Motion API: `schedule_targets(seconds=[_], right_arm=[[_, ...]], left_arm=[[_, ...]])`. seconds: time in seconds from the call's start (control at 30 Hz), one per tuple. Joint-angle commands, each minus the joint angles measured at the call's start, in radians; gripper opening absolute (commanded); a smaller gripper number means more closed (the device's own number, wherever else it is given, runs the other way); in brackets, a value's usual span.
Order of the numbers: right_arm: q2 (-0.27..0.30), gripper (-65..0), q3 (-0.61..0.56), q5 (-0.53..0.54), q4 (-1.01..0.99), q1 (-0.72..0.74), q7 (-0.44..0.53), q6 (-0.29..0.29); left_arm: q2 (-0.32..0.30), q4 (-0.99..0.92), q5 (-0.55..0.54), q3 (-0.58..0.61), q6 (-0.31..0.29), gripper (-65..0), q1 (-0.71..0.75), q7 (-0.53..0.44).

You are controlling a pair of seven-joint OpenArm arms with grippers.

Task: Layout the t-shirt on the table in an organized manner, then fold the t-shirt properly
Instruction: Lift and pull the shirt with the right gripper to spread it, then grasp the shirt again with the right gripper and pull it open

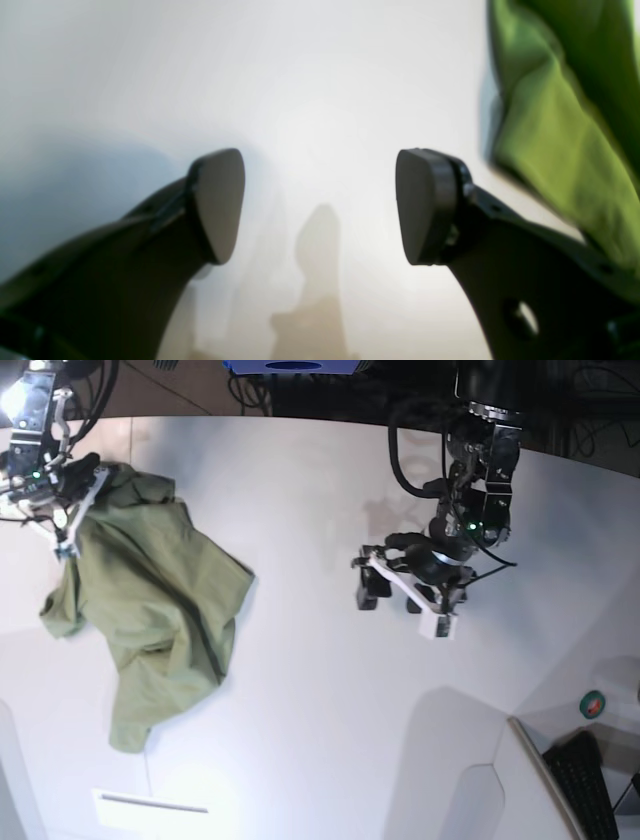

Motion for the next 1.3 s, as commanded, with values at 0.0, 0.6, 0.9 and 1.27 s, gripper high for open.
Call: schedule_targets(seconds=[0.0,0.6,0.9,1.27], right_arm=[[0.01,-43.8,0.023,-0.003,0.08,-0.012,0.016,-0.003],[-0.153,-42.5,-0.618,-0.003,-0.176,0.43,-0.023,-0.23],[-0.208,-28.2,-0.63,-0.003,-0.62,0.619,0.118,-0.316],[-0.24,-65.0,-0.635,0.0,-0.692,0.573,0.187,-0.314]], left_arm=[[-0.02,0.014,0.0,-0.044,0.008,-19.7,0.017,-0.013],[-0.02,0.016,0.0,-0.597,-0.308,-20.7,0.206,-0.017],[-0.036,0.014,0.002,-0.644,-0.308,-20.7,0.232,-0.019],[-0.036,0.014,0.005,-0.644,-0.308,-20.7,0.233,-0.019]])
